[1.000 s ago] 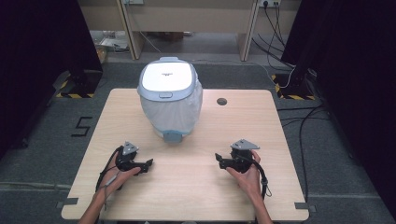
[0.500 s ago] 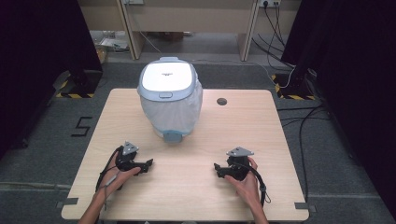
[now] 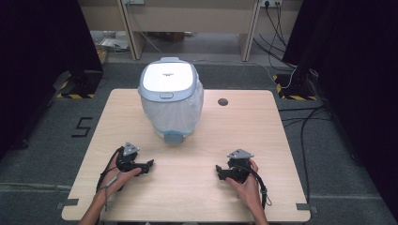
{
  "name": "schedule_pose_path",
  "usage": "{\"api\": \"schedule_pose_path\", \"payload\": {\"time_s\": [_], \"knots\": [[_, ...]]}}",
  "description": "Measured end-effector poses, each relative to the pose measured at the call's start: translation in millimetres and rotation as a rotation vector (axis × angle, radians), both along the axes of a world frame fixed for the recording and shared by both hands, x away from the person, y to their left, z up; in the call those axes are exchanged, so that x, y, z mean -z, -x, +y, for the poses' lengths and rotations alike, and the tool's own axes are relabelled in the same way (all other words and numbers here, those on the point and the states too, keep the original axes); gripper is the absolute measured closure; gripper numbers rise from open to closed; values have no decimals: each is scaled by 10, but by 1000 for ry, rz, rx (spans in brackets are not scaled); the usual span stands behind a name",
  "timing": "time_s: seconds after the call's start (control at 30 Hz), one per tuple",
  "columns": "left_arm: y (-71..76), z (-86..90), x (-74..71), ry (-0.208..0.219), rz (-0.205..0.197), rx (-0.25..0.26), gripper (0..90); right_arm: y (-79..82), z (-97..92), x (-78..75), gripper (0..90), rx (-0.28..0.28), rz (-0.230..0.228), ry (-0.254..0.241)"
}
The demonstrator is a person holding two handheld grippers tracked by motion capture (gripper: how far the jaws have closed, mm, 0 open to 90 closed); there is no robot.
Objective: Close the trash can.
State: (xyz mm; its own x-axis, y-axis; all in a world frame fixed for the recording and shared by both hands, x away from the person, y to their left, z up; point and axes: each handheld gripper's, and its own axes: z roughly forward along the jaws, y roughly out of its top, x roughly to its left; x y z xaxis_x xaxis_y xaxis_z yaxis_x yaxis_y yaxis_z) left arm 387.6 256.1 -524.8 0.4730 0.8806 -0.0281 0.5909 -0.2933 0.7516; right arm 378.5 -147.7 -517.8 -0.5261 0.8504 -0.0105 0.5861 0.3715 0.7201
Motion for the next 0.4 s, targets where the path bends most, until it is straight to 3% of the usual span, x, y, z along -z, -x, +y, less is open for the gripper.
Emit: {"api": "schedule_pose_path", "payload": {"time_s": [0.4], "knots": [[-1, 2, 0, -2, -1, 1, 136, -1, 1, 0, 143, 3, 2, -1]]}}
